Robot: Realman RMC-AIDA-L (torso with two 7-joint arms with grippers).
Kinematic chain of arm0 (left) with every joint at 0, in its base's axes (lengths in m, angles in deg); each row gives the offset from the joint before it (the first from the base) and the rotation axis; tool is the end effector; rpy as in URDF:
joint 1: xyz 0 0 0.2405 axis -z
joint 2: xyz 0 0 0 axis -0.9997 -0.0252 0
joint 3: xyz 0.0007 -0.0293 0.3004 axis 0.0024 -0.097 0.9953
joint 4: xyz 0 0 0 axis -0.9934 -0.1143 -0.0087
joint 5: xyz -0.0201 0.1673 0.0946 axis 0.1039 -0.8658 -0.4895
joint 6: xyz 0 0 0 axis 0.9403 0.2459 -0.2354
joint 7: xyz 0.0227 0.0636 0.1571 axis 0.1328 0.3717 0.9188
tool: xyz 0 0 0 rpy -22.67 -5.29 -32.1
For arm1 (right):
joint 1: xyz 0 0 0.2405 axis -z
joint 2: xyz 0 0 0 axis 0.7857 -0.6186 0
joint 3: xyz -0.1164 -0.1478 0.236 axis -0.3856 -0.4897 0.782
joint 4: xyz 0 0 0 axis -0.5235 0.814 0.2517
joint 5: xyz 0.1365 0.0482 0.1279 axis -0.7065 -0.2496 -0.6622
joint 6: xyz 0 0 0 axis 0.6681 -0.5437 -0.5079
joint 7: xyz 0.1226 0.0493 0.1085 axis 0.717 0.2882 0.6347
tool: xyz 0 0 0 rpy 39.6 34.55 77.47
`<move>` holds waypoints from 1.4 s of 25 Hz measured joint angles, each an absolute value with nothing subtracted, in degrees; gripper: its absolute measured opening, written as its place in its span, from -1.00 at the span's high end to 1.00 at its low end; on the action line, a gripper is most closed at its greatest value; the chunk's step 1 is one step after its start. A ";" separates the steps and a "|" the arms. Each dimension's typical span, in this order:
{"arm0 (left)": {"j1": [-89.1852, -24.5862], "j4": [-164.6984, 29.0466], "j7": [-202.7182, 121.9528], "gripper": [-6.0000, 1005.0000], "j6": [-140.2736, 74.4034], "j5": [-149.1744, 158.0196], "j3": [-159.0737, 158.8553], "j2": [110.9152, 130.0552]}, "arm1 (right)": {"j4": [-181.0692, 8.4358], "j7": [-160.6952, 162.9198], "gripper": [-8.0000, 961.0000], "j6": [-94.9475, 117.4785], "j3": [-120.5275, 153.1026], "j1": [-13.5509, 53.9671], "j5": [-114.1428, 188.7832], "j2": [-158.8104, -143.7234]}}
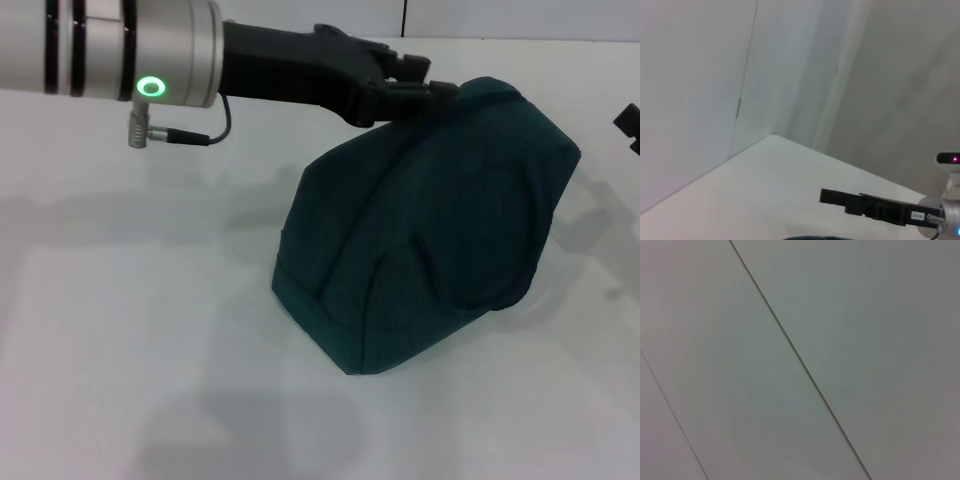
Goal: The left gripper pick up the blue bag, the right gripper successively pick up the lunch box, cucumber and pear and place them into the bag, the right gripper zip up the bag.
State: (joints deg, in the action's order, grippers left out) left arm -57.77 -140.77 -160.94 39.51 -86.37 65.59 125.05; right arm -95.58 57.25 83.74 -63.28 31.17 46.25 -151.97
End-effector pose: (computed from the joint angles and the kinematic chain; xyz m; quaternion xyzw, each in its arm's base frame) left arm -0.1329 0.3669 -0.0310 -0.9500 -0.1990 -0.2251 0.0850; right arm 0.3221 0.3378 -0.0029 -0.7349 0.3284 0.4885 0.3368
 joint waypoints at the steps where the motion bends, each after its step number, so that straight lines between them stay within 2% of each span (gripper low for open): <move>1: -58.18 -141.34 -160.61 0.40 39.53 -85.92 65.35 125.03 | -95.58 57.24 -0.64 84.16 -63.27 31.21 46.22 -151.62; 4: -59.55 -143.59 -159.51 0.25 39.59 -84.54 63.80 125.01 | -95.59 57.23 -0.75 85.81 -62.56 31.23 46.34 -150.50; 7: -61.73 -146.12 -157.76 -0.03 40.08 -81.61 61.71 124.88 | -95.60 57.22 -0.83 88.96 -61.92 31.22 46.58 -148.93; 14: -67.28 -147.42 -151.40 -0.66 48.60 -77.77 54.75 124.78 | -97.64 57.18 -0.82 102.58 -62.10 30.93 53.35 -143.69; 17: -70.56 -146.12 -147.61 -0.72 53.32 -77.77 53.29 124.82 | -101.89 56.53 -0.82 106.68 -61.99 31.29 60.34 -142.27; 21: -76.02 -145.52 -142.98 -0.78 57.17 -77.77 52.04 124.94 | -105.65 54.59 -0.82 111.05 -61.92 31.81 68.48 -142.01; 28: -83.80 -143.55 -135.15 -0.78 60.47 -78.00 52.38 125.00 | -106.03 50.84 -0.82 114.19 -61.88 33.35 76.11 -142.69; 35: -83.21 -129.44 -123.59 -0.77 62.82 -82.68 52.26 125.03 | -104.28 44.54 -0.82 111.67 -61.87 36.00 83.85 -144.19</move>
